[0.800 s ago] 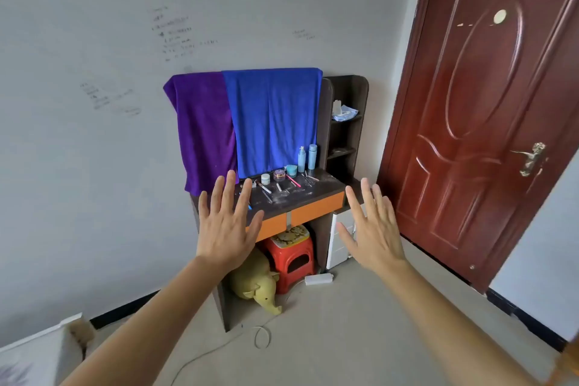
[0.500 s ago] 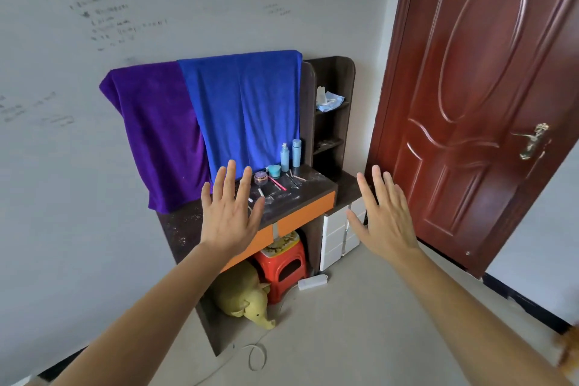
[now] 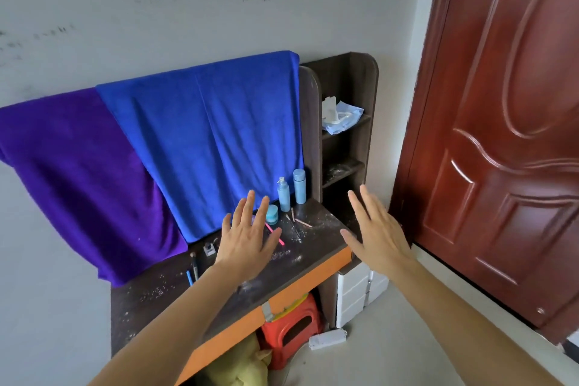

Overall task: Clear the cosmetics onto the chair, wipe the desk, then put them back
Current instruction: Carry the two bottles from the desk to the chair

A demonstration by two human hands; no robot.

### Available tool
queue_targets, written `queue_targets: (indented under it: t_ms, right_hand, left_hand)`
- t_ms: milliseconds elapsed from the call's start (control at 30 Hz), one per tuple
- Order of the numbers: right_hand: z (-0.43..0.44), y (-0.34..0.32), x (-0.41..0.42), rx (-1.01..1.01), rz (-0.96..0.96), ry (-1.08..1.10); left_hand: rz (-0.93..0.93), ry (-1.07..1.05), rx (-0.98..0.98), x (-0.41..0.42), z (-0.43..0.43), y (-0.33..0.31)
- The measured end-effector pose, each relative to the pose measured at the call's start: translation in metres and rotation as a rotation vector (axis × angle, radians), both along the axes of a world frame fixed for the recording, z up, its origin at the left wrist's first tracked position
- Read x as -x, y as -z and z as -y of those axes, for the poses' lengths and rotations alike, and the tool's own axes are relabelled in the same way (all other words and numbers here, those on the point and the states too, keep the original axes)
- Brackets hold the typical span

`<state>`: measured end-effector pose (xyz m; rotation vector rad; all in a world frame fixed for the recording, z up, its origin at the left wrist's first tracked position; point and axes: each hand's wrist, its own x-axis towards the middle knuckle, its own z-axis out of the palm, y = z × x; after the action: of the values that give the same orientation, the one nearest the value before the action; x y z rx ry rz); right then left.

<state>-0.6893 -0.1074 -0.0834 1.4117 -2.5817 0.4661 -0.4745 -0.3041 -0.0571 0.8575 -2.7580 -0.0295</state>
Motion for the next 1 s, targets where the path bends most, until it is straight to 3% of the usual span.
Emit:
queue_targets:
  t_ms: [533,733,1000]
  right_hand:
    - [0.243,0.085,0.175,-0.141,0.225,-0.145]
    - [0.287,0.123,0.215,-0.175,0.399,-0.198]
    - [0.346,0.167,0.250,-0.028,0.572,-0.288]
  left_hand:
    - [0.054,-0.011,-0.402,0.176,0.216,0.122]
    - [-0.004,-0.111,-0.599,0.224,0.240,0.159]
    - [-0.207,-0.315,-0.561,0.269,0.228,0.191]
